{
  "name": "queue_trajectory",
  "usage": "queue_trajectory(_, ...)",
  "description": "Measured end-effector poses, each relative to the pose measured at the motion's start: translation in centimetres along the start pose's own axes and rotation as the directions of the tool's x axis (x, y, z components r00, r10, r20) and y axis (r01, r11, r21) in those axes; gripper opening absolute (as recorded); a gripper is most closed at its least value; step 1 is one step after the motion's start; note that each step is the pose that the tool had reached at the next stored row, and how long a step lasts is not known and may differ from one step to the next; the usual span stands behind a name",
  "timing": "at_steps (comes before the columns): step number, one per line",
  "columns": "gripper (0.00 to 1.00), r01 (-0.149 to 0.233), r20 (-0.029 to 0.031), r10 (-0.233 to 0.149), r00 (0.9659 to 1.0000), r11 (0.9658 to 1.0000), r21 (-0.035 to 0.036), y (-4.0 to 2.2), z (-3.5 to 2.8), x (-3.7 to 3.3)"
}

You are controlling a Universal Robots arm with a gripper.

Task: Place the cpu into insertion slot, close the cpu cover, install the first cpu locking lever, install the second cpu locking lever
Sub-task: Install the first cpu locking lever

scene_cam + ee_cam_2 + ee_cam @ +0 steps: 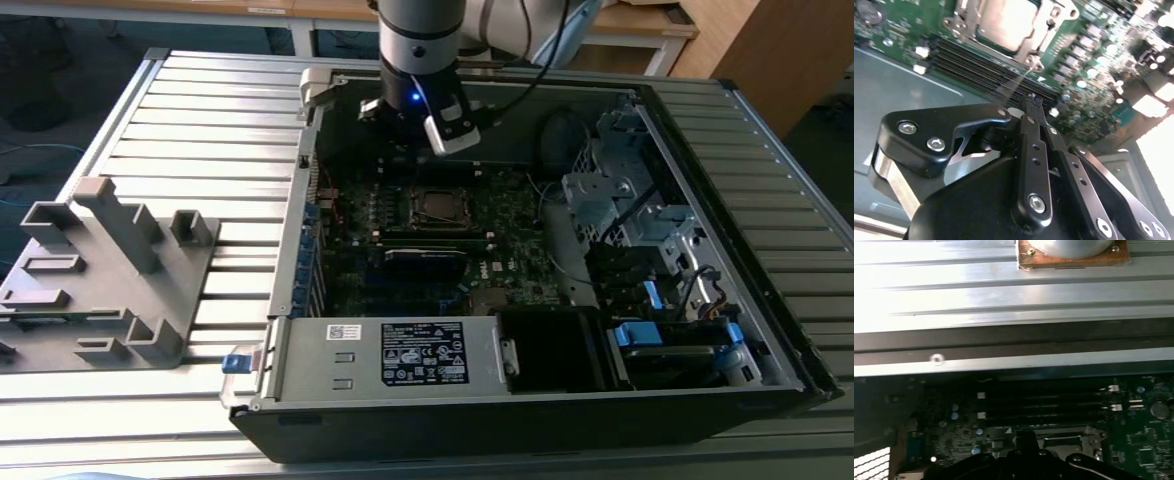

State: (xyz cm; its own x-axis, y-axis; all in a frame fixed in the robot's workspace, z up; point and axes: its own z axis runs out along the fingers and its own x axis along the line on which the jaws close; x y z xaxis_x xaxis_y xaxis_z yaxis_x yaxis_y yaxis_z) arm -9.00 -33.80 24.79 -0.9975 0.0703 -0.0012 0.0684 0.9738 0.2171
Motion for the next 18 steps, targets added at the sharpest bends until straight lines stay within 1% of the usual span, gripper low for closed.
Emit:
queue_trajectory(2, 0.11, 0.000, 0.0000, 0.000, 1.0000, 1.0000, 0.0010, 0.04, 0.01, -0.55)
queue_trajectory(3, 0.11, 0.000, 0.0001, 0.000, 1.0000, 1.0000, 0.0012, 0.05, 0.01, -0.73)
queue_trajectory(11, 0.11, 0.000, 0.0001, 0.000, 1.0000, 1.0000, 0.0020, 0.05, 0.01, -0.76)
queue_trajectory(16, 0.11, 0.000, 0.0004, 0.000, 1.0000, 1.0000, 0.0062, 0.05, 0.02, -0.77)
queue_trajectory(18, 0.11, 0.000, 0.0007, 0.000, 1.0000, 0.9999, 0.0117, 0.05, 0.02, -0.77)
